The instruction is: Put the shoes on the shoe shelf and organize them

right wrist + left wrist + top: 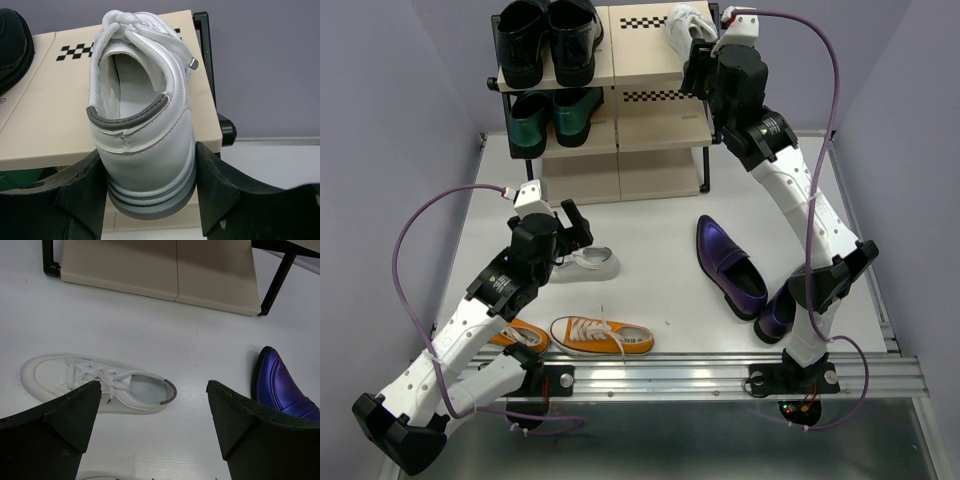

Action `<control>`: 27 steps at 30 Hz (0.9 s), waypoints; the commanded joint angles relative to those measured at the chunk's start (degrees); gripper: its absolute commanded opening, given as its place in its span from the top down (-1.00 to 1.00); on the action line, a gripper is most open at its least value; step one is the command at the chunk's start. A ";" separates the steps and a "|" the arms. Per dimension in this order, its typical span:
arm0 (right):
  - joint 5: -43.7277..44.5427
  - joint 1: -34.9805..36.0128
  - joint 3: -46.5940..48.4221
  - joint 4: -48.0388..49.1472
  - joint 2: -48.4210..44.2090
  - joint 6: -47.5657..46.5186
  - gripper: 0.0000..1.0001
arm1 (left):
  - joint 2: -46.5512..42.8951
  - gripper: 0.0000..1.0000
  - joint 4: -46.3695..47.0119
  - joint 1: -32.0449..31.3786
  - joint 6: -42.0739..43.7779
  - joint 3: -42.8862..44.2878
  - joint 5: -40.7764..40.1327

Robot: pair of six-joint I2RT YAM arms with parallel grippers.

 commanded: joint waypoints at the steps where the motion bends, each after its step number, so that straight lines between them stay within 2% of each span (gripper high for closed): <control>1: 0.97 0.32 1.56 3.00 -0.48 0.19 0.00 | -0.56 -0.98 1.31 0.01 0.07 -0.92 -0.84; 2: 1.23 0.32 1.12 3.71 -0.74 0.46 0.14 | -0.47 -0.98 1.39 0.01 0.07 -0.92 -0.84; 4: 2.28 0.32 -0.45 6.07 -1.70 1.07 0.21 | -0.29 -0.98 1.39 0.01 0.07 -0.92 -0.84; 9: 5.44 0.32 -3.53 12.67 -3.03 1.86 0.22 | -0.38 -0.98 1.40 0.01 0.16 -0.83 -0.84; 22: 8.71 0.32 -0.29 17.52 1.89 1.60 0.19 | -1.26 -0.98 0.43 0.01 0.25 -0.48 -1.19; 25: 9.23 0.32 -0.64 17.52 2.07 1.60 -0.03 | -1.52 -0.98 0.25 0.01 0.25 -0.39 -1.10; 27: 9.15 0.32 -0.73 17.17 2.25 1.51 -0.36 | -1.44 -0.98 0.08 0.01 0.07 -0.30 -1.02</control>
